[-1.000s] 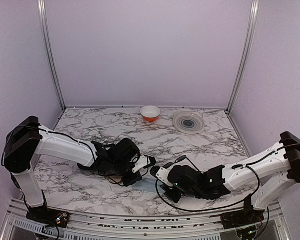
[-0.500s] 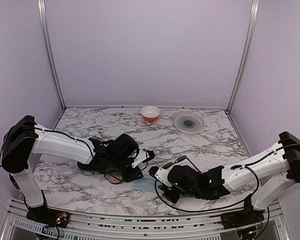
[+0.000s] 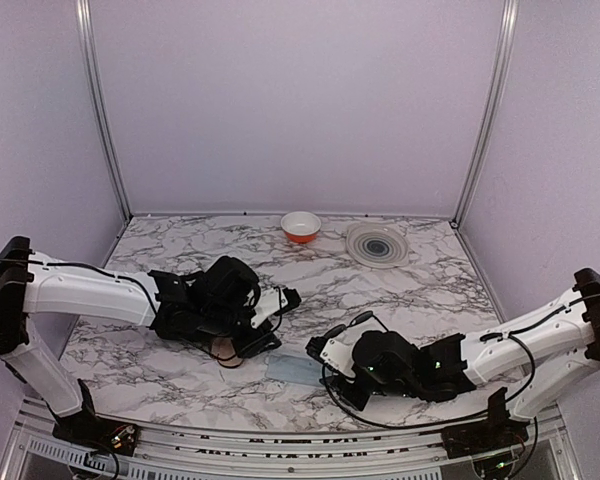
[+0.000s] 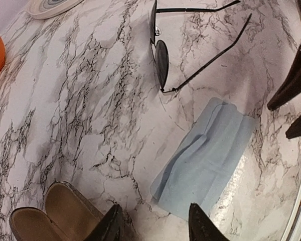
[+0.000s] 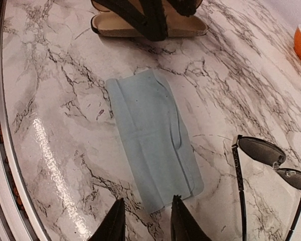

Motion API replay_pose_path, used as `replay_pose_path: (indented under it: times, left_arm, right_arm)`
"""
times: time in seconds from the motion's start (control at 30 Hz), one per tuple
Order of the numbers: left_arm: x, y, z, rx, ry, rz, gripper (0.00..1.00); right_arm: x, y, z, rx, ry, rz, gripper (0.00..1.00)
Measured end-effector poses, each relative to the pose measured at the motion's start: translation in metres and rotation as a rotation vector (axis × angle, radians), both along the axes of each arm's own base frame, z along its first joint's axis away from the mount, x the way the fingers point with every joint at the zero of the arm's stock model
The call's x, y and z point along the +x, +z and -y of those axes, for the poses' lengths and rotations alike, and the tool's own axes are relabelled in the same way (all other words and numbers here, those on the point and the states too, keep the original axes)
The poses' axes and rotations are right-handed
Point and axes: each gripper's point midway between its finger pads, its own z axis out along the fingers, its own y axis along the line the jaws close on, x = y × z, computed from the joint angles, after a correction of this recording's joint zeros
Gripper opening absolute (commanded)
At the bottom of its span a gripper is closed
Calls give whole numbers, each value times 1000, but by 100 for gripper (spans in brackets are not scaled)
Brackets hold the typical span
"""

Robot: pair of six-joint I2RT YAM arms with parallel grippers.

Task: Organize the sunglasses
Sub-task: Fold the glasses cleaning cloth at the center of the board.

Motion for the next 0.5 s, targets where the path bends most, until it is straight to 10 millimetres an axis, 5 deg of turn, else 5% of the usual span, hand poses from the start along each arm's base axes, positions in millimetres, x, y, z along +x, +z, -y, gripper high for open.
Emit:
replay_pose_path:
  times: [0.3, 0.5]
  left_arm:
    - [-56, -31, -24, 44, -242, -10, 42]
    - [-59, -32, -17, 19, -301, 16, 41]
  right_arm:
    - [-12, -15, 1, -32, 67, -35, 26]
    - [-12, -28, 4, -73, 64, -43, 25]
